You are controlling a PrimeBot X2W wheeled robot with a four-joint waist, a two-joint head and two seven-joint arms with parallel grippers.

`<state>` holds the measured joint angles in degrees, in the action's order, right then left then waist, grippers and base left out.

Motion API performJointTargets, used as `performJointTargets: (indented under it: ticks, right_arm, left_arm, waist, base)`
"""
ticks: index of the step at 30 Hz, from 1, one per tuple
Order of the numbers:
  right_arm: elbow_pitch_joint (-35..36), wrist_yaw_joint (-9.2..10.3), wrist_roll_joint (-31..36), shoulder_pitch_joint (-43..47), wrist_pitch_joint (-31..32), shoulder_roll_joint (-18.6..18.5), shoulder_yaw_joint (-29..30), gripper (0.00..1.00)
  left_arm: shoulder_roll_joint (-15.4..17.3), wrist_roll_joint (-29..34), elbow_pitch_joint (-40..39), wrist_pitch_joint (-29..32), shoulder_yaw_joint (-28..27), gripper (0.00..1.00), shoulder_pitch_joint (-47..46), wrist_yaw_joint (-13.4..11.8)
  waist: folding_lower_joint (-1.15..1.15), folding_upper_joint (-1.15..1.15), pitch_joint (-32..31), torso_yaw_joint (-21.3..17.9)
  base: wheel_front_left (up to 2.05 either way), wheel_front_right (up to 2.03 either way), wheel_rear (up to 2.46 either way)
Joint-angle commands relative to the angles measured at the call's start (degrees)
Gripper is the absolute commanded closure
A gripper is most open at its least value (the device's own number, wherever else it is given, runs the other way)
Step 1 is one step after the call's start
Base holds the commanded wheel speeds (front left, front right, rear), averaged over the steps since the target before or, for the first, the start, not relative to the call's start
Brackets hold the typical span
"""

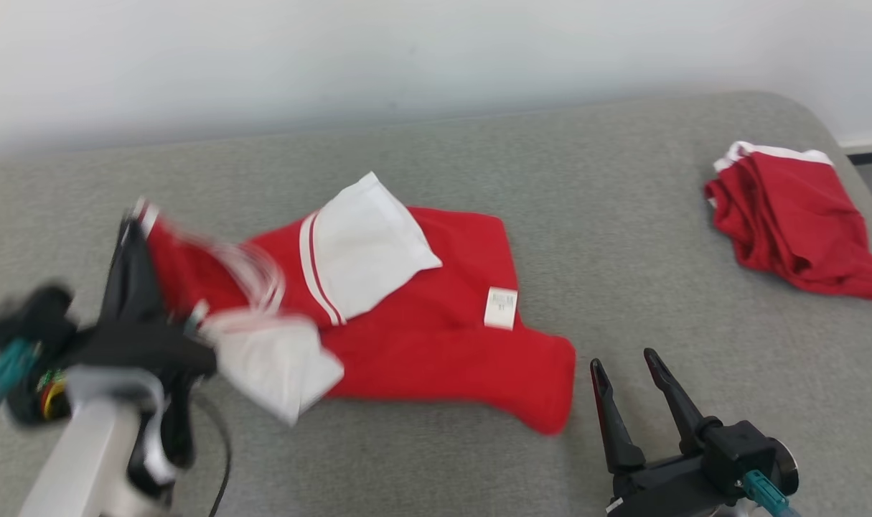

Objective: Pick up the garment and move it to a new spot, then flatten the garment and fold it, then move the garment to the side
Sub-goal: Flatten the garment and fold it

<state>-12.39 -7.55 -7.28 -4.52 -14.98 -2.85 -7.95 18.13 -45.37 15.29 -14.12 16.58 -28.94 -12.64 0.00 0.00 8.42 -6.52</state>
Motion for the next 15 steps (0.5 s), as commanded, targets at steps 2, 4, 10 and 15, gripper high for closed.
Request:
performJointTargets:
  ticks: [2, 4, 10, 15]
  right_arm:
    - [-0.1, 0.15, 0.8, 0.5, -0.2, 0.0, 0.1, 0.0]
    - [-0.1, 0.15, 1.3, 0.4, -0.2, 0.0, 0.0, 0.0]
    - [0.1, 0.15, 2.7, 0.0, 0.0, 0.0, 0.4, 0.0]
    - [0.8, 0.15, 3.4, 0.6, 0.7, 0.0, 1.2, 0.0]
  left_arm:
    - [0.5, -1.7, 1.3, -0.7, -2.5, 1.0, 4.5, -0.2]
    - [0.4, -3.1, 3.0, -0.8, -4.2, 0.8, 7.4, -0.2]
    - [-1.3, -4.7, 6.2, -1.1, -9.9, 0.0, 12.0, -0.4]
    - [-3.3, -4.5, 6.2, -1.0, -12.1, 0.0, 16.7, -0.3]
  waist:
    - [0.0, 0.0, 0.1, 2.6]
    - [0.0, 0.0, 0.1, 3.4]
    - [0.0, 0.0, 0.3, 5.0]
    - [0.0, 0.0, 0.5, 5.7]
  base:
    - [0.0, 0.0, 0.0]
    - [0.0, 0.0, 0.0]
    - [0.0, 0.0, 0.0]
    - [0.0, 0.0, 0.0]
